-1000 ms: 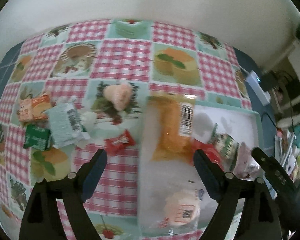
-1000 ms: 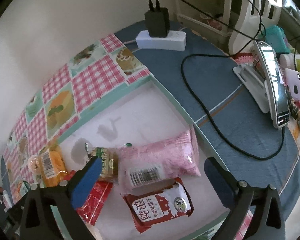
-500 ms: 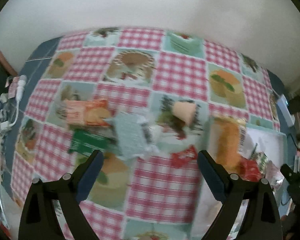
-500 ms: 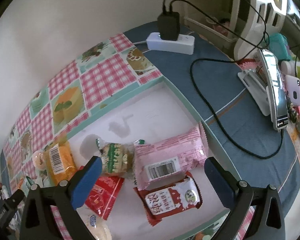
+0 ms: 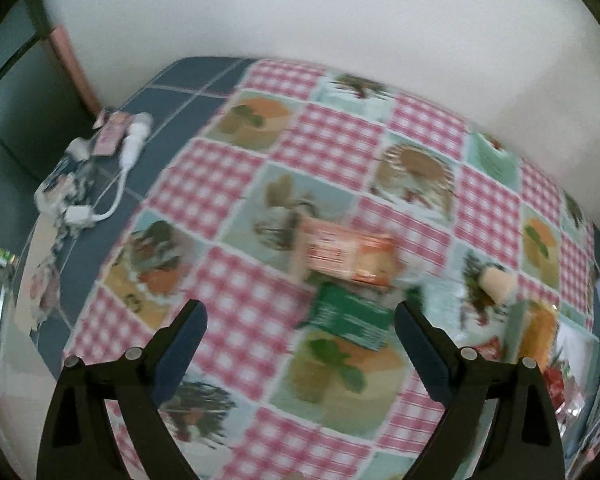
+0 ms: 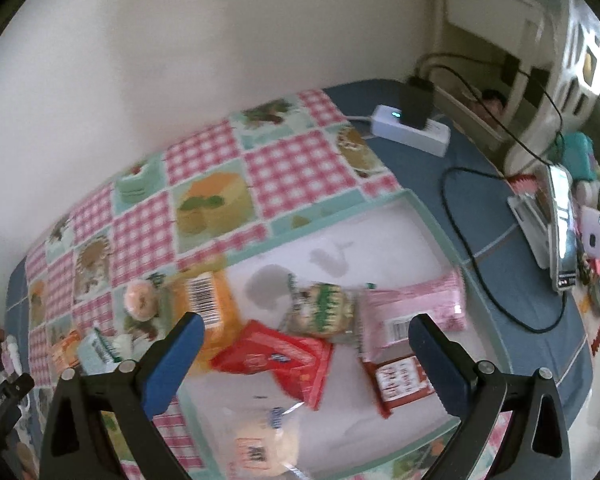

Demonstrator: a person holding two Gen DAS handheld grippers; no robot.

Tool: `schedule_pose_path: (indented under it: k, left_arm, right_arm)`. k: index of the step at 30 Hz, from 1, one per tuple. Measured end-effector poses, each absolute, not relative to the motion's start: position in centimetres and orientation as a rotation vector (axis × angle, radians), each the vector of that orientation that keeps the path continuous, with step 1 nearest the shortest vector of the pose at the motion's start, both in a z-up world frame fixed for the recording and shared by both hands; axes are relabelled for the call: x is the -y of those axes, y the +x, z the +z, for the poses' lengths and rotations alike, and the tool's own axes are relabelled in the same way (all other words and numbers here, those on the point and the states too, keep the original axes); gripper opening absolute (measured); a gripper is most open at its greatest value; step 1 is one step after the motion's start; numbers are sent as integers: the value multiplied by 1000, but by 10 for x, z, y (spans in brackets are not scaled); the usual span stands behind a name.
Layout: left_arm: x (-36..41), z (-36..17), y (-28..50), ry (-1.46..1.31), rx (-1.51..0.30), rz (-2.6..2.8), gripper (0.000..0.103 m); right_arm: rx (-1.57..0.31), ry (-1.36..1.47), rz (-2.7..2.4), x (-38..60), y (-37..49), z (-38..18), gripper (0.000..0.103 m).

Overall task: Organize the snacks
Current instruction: 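Move both tools back over the remaining snack pile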

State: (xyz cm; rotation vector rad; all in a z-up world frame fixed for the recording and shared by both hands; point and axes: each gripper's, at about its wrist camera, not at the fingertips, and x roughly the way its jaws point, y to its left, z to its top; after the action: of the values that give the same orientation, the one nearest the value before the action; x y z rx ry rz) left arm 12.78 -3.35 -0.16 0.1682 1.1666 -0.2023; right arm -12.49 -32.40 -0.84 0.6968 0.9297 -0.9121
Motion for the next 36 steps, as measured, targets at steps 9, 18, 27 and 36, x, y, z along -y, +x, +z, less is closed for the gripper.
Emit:
schedule_pose_path:
  k: [9, 18, 27, 36]
  left_arm:
    - [-23, -10, 153, 79, -1200, -105, 95]
    - [-38, -31, 166, 79, -1258, -66, 95]
    - [-13, -60, 165, 127, -1338, -118, 95]
    - [7, -80, 165, 135, -1391, -140, 95]
  right_arm:
    - [-992, 639, -812, 280, -72, -22, 103]
    - [-1033, 576, -698, 234, -24, -33, 103]
    - [-1057, 533, -613, 204, 7, -46, 103]
    - [-1063, 459, -565, 188, 27, -55, 103]
